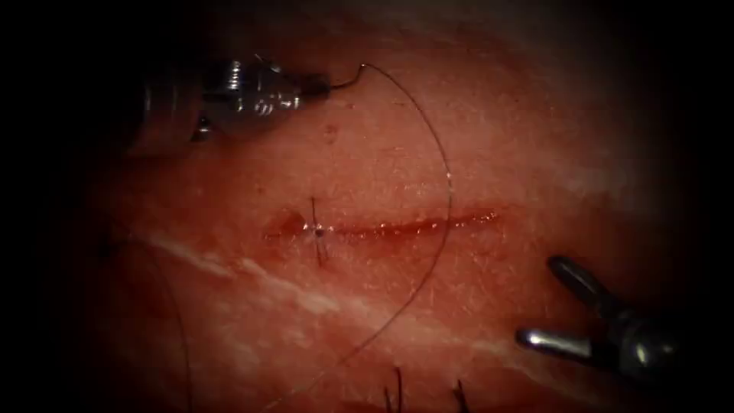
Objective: Wound Closure
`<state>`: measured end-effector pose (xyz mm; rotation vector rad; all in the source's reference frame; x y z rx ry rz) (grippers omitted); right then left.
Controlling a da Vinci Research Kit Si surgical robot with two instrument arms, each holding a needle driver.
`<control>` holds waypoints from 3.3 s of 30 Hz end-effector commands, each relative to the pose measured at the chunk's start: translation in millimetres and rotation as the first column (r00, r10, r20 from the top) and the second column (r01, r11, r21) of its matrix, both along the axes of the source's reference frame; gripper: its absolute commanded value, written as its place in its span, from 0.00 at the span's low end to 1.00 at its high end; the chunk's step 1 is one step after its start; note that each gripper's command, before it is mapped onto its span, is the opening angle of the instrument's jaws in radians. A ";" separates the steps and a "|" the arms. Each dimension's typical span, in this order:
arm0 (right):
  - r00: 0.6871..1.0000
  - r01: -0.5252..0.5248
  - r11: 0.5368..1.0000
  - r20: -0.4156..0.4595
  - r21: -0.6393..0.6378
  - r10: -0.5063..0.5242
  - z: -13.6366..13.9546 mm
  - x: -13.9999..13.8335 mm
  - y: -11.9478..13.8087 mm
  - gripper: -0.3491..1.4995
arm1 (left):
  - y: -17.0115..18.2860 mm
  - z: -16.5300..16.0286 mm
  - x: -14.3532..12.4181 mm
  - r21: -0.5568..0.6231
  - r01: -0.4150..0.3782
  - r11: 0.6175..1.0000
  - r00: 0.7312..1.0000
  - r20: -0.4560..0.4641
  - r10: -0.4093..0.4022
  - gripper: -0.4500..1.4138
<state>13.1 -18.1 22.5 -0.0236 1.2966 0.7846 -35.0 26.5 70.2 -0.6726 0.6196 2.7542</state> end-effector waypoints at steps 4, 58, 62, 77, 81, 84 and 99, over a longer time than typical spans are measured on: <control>1.000 -0.024 0.999 0.002 0.039 0.024 -3.7 1.0 -1.4 0.73 | -0.7 1.4 -2.4 -0.031 0.040 0.999 0.999 -0.010 -0.040 0.00; 0.971 -0.236 0.950 0.006 0.207 0.240 10.2 9.1 6.7 0.37 | -7.4 -3.3 -6.2 -0.068 0.051 0.996 0.997 0.060 -0.047 0.00; 0.970 -0.238 0.949 0.005 0.205 0.242 10.3 9.0 6.8 0.12 | -7.5 -3.4 -6.2 -0.068 0.051 0.996 0.997 0.060 -0.047 0.00; 0.985 -0.159 0.987 0.063 -0.015 0.160 11.1 6.0 7.0 0.00 | -7.4 -4.0 -6.3 -0.037 0.034 0.999 0.989 0.142 -0.028 0.29; 0.995 -0.030 0.996 0.097 -0.089 0.038 11.2 4.8 7.1 0.00 | -6.9 -5.8 -5.3 0.159 -0.042 0.986 0.941 0.337 -0.014 0.35; 0.981 0.157 0.975 0.138 -0.158 -0.136 11.1 4.8 7.2 0.00 | -6.2 -8.1 -4.4 0.326 -0.103 0.940 0.922 0.387 -0.034 0.43; 0.780 0.625 0.621 0.343 -0.473 -0.523 7.0 7.8 7.0 0.00 | -2.7 -10.8 -3.6 0.771 -0.159 0.616 0.982 0.186 0.021 0.65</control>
